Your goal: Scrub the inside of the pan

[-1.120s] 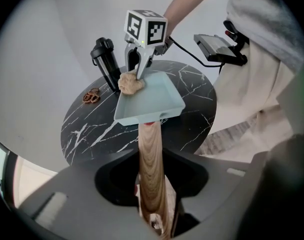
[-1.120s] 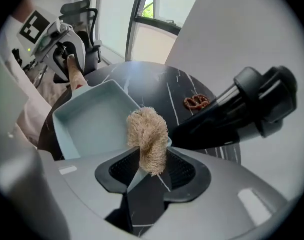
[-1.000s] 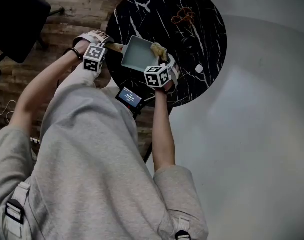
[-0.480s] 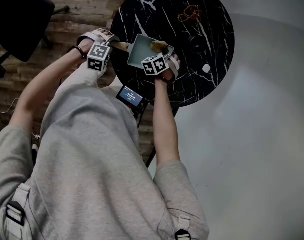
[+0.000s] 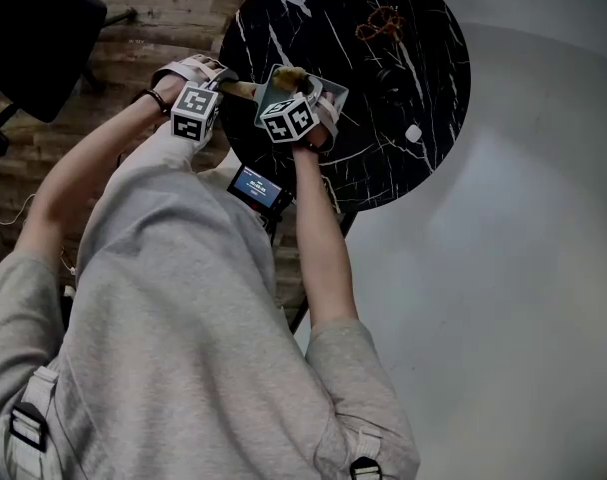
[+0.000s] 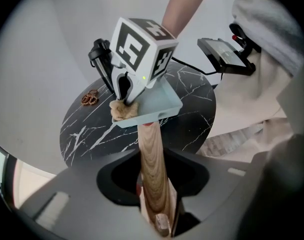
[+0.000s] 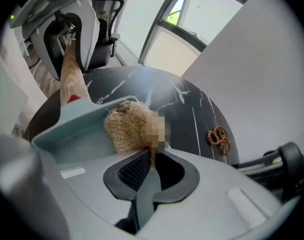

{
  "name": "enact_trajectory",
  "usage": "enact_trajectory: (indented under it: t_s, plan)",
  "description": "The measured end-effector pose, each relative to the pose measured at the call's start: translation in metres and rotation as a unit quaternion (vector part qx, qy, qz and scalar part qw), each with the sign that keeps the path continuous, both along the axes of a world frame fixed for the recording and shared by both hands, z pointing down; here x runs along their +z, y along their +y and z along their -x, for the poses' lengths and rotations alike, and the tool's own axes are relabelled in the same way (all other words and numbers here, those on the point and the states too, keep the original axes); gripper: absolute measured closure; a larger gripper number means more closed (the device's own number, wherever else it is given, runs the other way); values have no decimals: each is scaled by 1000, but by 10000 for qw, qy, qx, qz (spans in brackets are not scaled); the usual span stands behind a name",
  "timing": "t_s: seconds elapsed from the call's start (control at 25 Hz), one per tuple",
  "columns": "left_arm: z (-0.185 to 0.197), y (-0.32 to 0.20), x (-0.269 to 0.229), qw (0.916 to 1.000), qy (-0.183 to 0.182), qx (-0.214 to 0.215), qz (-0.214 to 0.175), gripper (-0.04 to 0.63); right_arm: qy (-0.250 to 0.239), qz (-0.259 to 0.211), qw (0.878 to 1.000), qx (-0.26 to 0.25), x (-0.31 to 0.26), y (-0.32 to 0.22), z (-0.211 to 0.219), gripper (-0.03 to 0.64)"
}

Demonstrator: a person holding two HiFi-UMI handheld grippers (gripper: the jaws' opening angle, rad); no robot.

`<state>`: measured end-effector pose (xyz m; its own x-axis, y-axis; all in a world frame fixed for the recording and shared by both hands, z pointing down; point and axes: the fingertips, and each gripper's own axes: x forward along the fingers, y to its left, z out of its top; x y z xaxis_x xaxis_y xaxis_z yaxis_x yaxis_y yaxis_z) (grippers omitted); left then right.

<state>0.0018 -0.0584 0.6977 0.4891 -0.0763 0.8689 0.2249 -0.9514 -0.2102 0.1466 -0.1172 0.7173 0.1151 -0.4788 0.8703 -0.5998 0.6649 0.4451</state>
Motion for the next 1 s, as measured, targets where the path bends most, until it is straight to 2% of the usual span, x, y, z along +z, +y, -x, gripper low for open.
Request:
enact_trajectory:
  t_s: [0.12,0.28,0.48,0.64,0.76,0.84,0.92,0.96,1.0]
  plan:
    - [1,0,1,10000,-55,3,-20,457,-173,98,9996,-201,1,-2,29,574]
    - [0,0,1,10000,-78,-1,-53,457,-478,135,9988,-42,-2,-5,44,574]
    - [0,0,1,9999,-113,-8,-75,457,-1390,454,9886,346,-2,-4,55,574]
    - [1,0,2,9998,-174,-91,-83,457,-2117,695,9723,703,-4,-2,60,574]
    - [2,2,1,9997,-190,-173,-13,457,-2418,815,9622,951,-5,2,63,574]
    - [2,2,1,9996,-178,-209,25,457,-2898,886,9454,1196,-8,5,63,574]
    - [2,3,1,9996,-146,-236,28,457,-3567,783,9211,1347,-20,8,60,572]
    - [2,4,1,9996,-126,-247,30,457,-3745,608,9151,1361,-29,8,55,571]
    - [3,5,1,9996,-112,-260,36,457,-3707,380,9181,1351,-37,9,46,571]
